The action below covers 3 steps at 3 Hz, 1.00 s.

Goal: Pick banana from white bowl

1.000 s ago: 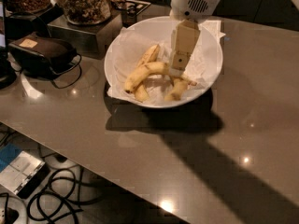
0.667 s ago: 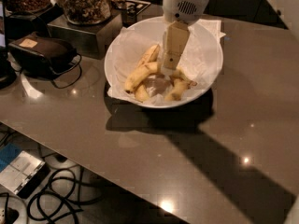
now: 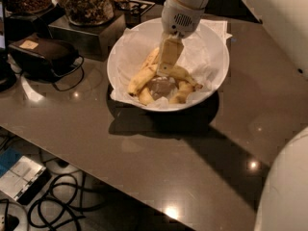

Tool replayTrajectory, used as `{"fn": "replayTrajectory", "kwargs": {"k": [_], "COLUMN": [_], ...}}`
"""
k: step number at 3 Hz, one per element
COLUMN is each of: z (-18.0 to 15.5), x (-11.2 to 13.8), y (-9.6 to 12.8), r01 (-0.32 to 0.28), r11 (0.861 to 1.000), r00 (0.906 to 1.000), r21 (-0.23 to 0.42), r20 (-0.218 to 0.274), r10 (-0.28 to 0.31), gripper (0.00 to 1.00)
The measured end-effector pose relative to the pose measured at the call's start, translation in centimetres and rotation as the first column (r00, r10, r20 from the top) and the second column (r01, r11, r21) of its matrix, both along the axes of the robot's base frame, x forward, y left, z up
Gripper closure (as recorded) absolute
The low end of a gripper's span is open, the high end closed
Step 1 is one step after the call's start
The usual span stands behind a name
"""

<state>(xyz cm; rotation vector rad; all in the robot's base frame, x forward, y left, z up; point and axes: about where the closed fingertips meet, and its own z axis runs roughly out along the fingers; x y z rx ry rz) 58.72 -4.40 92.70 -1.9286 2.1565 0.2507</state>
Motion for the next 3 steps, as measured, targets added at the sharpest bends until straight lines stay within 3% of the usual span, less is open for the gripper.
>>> {"fn": "replayTrajectory", "kwargs": {"k": [1,3], "z": [-1.5,-4.0], "x": [0.5,1.0], "y": [-0.1,-0.1], "r01": [0.008,0.008], "r11": [1.0,1.0], "r00": [0.9995,0.9968], "r21": [0.002,-0.005], "r20": [-0.031,-0.079], "r10": [-0.008,-0.008], "gripper": [0.44,0.41]}}
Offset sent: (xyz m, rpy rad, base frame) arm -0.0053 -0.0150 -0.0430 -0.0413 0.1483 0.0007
